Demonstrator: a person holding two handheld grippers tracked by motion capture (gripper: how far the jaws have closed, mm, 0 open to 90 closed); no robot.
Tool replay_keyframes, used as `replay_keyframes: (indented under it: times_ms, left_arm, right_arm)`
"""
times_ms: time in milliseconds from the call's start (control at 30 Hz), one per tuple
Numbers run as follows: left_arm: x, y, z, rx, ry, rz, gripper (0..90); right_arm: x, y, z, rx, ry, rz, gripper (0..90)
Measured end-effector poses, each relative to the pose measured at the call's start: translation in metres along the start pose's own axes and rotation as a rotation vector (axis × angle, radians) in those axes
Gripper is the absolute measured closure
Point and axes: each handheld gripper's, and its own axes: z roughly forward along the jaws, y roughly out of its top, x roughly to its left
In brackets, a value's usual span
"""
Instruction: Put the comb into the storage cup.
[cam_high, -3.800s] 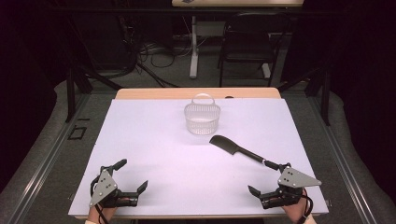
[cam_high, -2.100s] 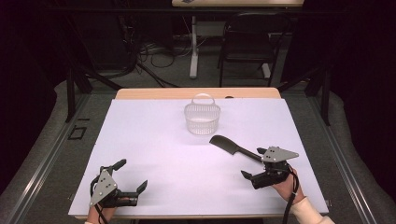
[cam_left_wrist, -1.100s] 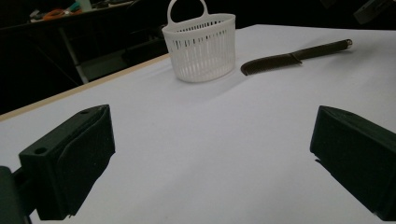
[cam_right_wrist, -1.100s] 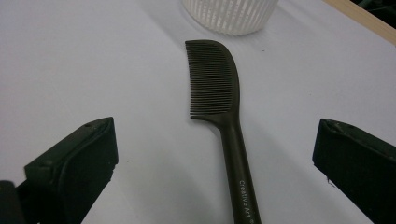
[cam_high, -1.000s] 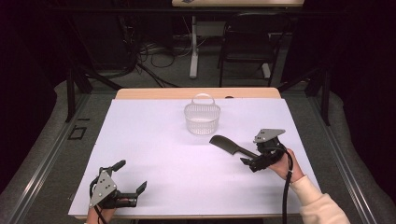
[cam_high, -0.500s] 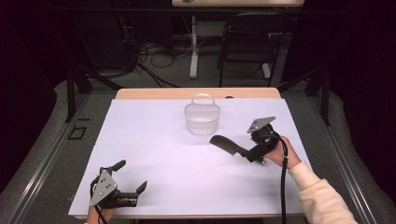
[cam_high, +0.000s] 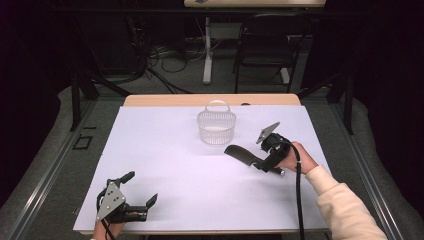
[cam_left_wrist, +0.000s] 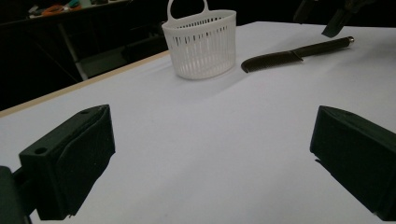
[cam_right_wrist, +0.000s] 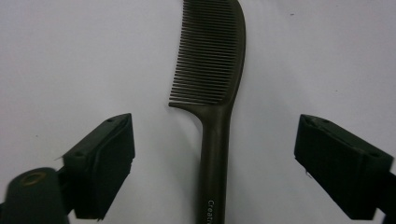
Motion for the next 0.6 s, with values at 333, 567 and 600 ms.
replay_keyframes:
  times_ms: [333,567,600]
  left_arm:
    - [0.000,0.000,0.001,0.002,-0.008,-0.003,0.0]
    - [-0.001,0.000,-0.001,0.003,-0.007,0.004,0.1]
    - [-0.001,0.000,0.000,0.005,-0.008,0.005,0.1]
  right_arm:
    - [-0.002,0.014,0.017,0.175,-0.026,-0.058,50.7]
    - [-0.005,0.017,0.029,0.258,-0.012,-0.072,61.4]
    - [-0.004,0.018,0.029,0.278,-0.014,-0.071,62.4]
